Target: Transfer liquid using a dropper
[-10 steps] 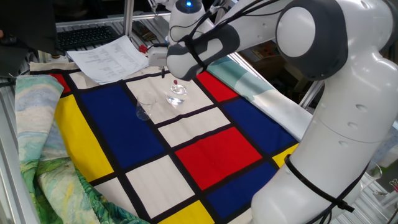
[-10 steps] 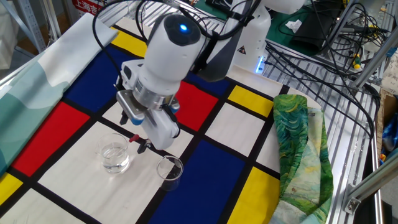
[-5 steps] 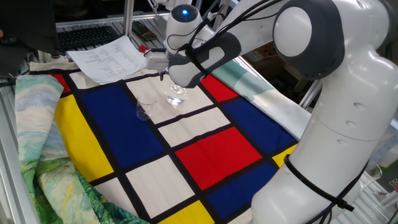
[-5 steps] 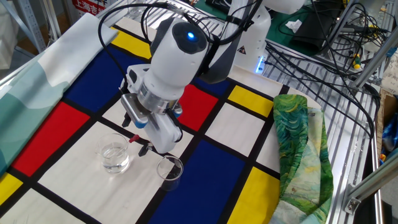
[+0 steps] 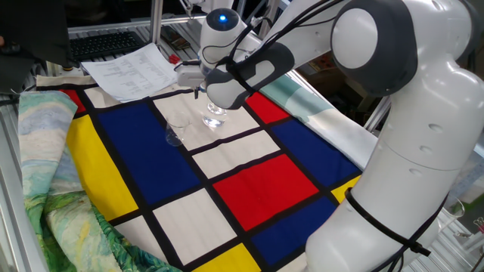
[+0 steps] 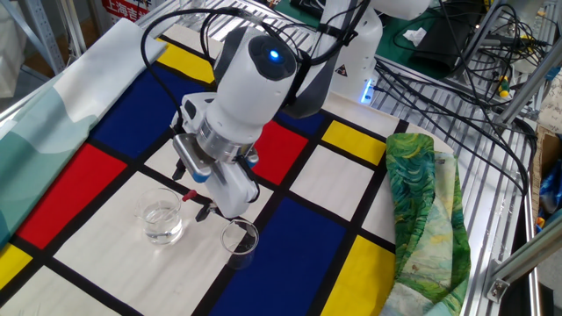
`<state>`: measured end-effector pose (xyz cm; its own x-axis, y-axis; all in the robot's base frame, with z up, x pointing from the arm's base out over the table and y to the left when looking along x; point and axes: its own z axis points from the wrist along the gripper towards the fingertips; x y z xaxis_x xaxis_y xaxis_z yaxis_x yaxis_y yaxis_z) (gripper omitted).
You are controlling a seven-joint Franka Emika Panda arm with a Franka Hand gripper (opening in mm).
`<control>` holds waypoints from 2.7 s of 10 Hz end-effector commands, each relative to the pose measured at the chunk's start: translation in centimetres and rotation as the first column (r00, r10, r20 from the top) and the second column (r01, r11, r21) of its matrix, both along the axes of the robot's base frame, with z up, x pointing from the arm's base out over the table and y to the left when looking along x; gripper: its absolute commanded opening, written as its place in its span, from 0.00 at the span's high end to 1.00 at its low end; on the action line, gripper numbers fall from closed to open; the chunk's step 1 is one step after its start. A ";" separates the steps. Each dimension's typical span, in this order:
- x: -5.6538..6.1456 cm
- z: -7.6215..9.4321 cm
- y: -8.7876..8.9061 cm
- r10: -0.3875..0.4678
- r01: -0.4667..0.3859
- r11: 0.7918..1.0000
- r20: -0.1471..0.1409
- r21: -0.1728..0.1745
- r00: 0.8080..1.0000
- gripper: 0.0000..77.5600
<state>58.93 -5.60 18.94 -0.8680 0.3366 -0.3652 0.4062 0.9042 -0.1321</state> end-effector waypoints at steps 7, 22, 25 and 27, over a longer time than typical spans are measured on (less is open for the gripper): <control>-0.4 -0.1 0.8 -0.008 0.008 1.000 0.011 -0.012 1.000 0.00; -1.1 -0.4 0.7 0.032 -0.032 0.999 0.005 -0.023 0.999 0.00; -1.3 -0.5 0.7 0.037 -0.037 0.999 0.003 -0.030 0.999 0.00; -1.3 -0.6 0.5 0.042 -0.041 0.998 0.003 -0.050 0.999 0.00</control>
<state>57.53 -4.84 18.27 -0.8795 0.2932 -0.3748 0.3724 0.9144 -0.1585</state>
